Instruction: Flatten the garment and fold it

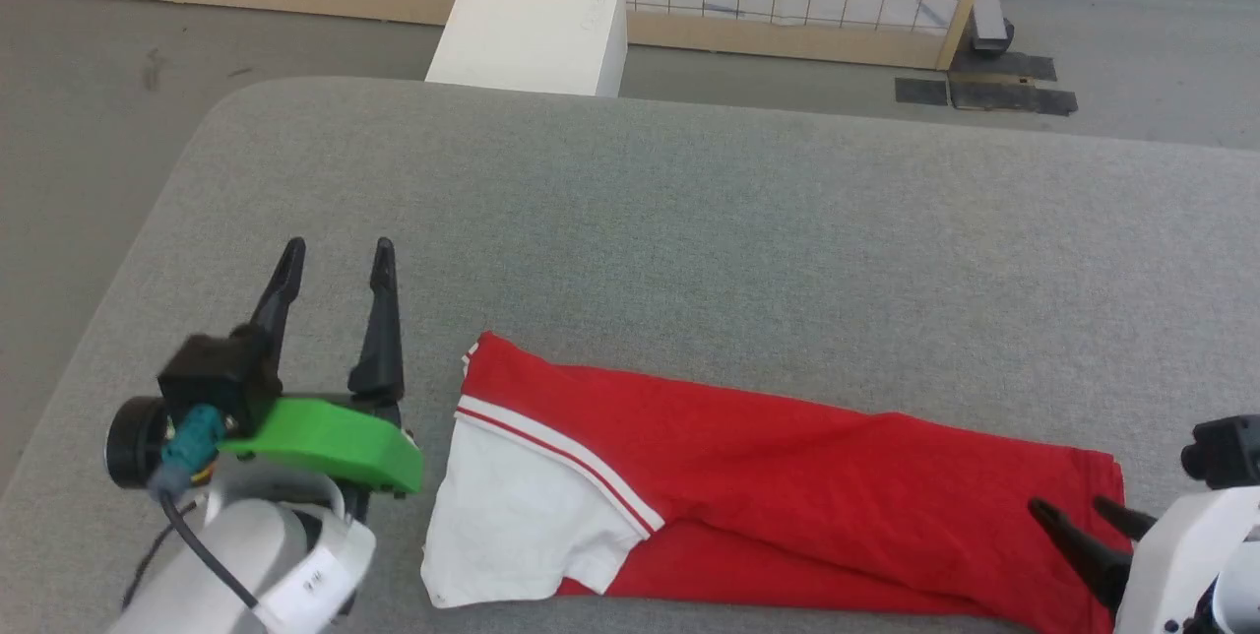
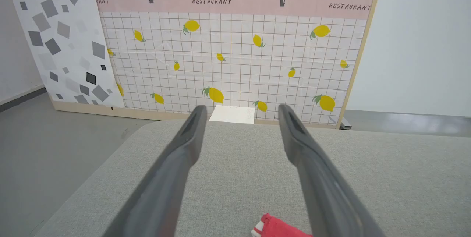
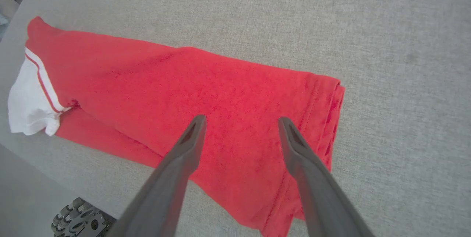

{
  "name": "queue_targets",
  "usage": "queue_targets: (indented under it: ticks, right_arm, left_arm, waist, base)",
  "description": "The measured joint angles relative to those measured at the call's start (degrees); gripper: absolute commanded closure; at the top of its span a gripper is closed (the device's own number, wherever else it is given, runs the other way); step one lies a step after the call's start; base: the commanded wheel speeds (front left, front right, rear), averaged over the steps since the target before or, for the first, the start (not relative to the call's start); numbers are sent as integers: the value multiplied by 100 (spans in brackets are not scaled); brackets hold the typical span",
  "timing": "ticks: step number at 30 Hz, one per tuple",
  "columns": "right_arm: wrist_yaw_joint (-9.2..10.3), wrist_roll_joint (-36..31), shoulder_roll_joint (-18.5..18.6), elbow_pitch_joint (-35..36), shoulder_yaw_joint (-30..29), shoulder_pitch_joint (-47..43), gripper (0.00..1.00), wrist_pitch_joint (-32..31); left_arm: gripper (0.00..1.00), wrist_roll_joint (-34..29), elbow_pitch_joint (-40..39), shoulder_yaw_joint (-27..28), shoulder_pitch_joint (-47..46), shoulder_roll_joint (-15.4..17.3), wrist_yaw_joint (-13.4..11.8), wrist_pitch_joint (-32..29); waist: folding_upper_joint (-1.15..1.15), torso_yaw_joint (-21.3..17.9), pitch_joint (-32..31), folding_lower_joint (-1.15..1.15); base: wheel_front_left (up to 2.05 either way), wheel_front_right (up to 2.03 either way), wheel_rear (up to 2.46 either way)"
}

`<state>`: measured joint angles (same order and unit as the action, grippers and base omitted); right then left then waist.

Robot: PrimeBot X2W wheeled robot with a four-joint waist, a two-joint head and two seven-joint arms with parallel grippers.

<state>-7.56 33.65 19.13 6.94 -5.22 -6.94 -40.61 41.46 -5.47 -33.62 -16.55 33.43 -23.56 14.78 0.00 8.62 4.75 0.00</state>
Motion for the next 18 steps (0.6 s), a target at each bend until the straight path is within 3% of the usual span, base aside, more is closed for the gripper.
queue_targets:
  ticks: [3, 8, 18]
  right_arm:
    - [0, -346, -207, -52, -190, -32, 0, -298]
    - [0, -868, -439, -141, -439, -17, 0, -695]
    - [0, -1355, -577, -482, -740, 169, 0, -905]
  left_arm:
    - [0, -817, 9, 274, 317, -310, 152, 0]
    - [0, -2012, 311, 291, 732, -475, 296, 0]
    - [0, -2736, 637, 383, 1078, -691, 783, 0]
  waist:
    - [0, -26, 44, 0]
    - [0, -58, 116, 0]
    - [0, 41, 293, 0]
  base:
    - [0, 0, 0]
    - [0, 0, 0]
    - [0, 0, 0]
